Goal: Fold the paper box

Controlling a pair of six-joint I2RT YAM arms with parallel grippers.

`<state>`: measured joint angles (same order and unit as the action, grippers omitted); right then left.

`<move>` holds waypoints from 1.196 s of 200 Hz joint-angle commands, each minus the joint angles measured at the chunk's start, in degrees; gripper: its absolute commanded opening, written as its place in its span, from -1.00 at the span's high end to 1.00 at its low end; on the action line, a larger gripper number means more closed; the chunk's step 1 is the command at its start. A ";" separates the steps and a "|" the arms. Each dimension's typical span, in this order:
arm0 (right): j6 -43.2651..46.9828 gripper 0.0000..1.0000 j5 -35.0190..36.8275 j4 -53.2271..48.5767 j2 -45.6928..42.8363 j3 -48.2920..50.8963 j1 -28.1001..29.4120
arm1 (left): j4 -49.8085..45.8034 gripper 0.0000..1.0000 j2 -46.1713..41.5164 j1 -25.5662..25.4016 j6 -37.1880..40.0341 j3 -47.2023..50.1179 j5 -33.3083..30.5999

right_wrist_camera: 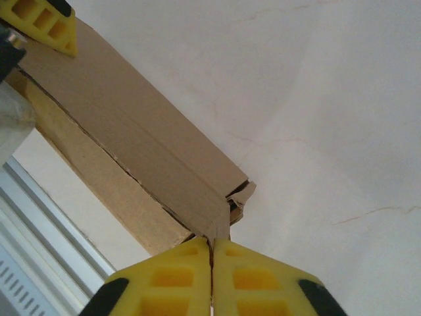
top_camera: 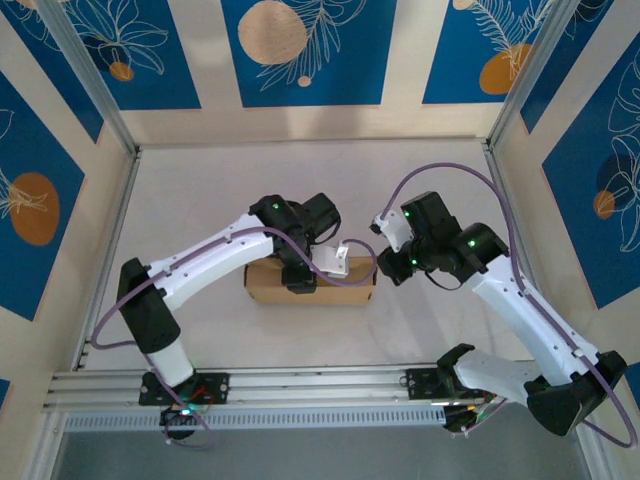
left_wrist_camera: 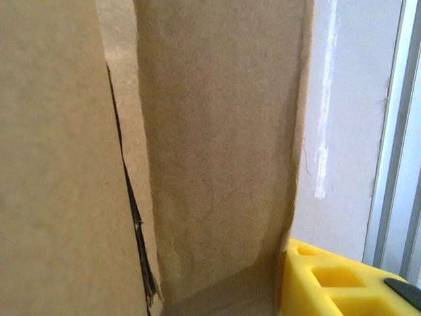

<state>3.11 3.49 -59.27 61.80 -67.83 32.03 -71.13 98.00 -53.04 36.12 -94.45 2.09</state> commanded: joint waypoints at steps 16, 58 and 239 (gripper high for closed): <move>-1.06 0.82 -0.49 -1.22 0.25 0.10 0.31 | -0.32 0.10 0.49 0.73 -0.96 -2.06 0.75; -2.63 0.77 -0.70 -0.37 0.77 1.55 0.60 | -0.23 0.11 0.70 0.83 -1.36 -2.27 0.98; -3.56 0.95 -1.11 -0.31 1.63 1.40 1.12 | 0.28 0.16 0.71 0.83 -2.19 -2.05 1.19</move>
<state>0.43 4.54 -59.40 62.50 -65.78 32.91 -71.24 98.54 -52.75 34.57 -94.48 2.07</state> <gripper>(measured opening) 0.058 0.428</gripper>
